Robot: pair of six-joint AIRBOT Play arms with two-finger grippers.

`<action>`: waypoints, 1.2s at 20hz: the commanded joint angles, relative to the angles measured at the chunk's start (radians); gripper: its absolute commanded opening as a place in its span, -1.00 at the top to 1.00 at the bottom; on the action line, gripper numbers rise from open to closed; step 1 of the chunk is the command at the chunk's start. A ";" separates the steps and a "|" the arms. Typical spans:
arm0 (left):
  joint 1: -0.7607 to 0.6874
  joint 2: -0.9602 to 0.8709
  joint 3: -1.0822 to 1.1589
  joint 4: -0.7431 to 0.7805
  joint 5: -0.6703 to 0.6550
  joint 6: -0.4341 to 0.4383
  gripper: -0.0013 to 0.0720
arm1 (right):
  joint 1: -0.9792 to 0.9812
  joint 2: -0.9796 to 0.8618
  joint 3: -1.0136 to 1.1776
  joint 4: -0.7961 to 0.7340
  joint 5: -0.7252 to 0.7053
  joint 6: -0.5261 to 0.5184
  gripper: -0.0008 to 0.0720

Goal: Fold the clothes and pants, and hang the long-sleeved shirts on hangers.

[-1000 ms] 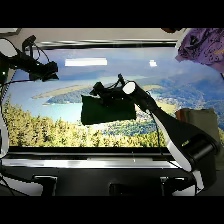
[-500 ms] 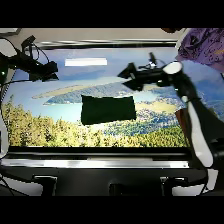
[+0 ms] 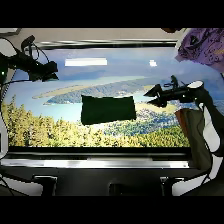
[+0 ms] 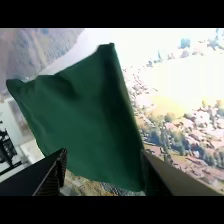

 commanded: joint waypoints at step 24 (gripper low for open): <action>-0.001 0.000 0.001 0.000 0.004 0.000 0.92 | -0.014 0.029 0.127 0.108 -0.166 0.158 0.89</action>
